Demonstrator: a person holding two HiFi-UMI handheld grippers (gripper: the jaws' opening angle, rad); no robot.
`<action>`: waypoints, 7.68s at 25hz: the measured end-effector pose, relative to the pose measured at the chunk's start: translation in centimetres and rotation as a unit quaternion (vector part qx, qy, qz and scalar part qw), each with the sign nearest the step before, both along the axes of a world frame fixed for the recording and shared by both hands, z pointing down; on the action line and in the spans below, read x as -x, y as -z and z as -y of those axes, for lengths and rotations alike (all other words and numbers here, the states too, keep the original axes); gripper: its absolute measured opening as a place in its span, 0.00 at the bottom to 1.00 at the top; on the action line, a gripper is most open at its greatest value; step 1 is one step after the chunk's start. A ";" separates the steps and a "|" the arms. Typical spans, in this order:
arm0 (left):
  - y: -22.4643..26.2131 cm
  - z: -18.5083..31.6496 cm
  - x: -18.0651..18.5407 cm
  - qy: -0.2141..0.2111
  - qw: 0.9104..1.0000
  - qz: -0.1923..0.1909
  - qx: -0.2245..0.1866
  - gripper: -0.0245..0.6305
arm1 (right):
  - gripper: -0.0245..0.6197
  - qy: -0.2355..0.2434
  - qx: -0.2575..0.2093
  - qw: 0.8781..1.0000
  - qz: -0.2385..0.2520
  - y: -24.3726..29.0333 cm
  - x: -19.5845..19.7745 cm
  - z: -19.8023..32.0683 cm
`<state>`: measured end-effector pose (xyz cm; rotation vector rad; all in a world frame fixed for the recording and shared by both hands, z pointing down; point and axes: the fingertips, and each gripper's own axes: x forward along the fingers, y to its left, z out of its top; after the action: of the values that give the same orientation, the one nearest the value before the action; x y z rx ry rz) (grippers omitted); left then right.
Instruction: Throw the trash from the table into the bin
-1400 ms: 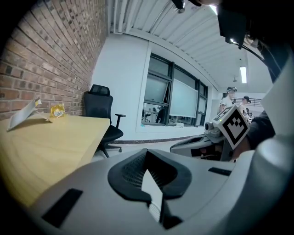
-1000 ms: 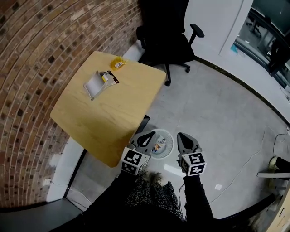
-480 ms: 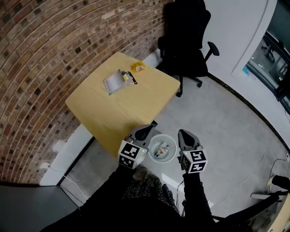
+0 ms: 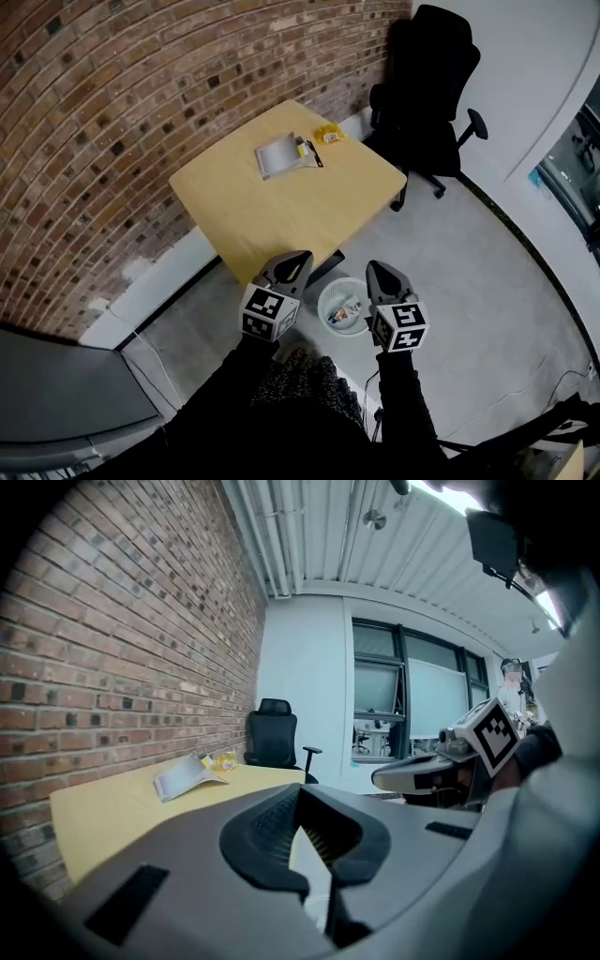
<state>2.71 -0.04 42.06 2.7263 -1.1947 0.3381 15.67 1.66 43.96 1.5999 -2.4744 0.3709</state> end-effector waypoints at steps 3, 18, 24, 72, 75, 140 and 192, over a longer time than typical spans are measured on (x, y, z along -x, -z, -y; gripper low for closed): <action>0.2 0.4 1.8 0.021 1.000 -0.003 0.001 0.05 | 0.05 0.018 -0.004 1.000 -0.004 0.3 1.6 0.3; 2.0 7.1 5.4 0.020 0.999 -0.040 -0.010 0.04 | 0.05 0.014 -0.019 1.000 -0.020 3.3 6.1 5.7; 2.0 10.9 9.2 0.019 0.999 -0.038 -0.007 0.04 | 0.05 0.003 -0.018 1.000 -0.018 3.5 9.2 9.9; -1.1 28.3 14.3 0.044 0.998 -0.032 0.014 0.04 | 0.06 0.045 0.011 0.998 -0.050 0.6 15.7 30.8; -1.2 29.0 14.2 0.047 0.998 -0.030 0.015 0.04 | 0.06 0.046 0.010 0.998 -0.048 0.5 15.4 31.6; -1.4 29.2 15.9 0.052 0.999 0.006 0.008 0.05 | 0.06 0.073 0.143 0.985 0.055 -4.1 17.2 36.2; 3.3 15.5 6.5 -0.096 0.994 -0.046 -0.025 0.05 | 0.06 -0.118 0.072 0.990 0.034 2.8 4.9 15.8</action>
<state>-3.75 -15.50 38.77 2.8720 -0.9323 0.2027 10.75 -14.11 41.19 1.8498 -2.2499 0.6308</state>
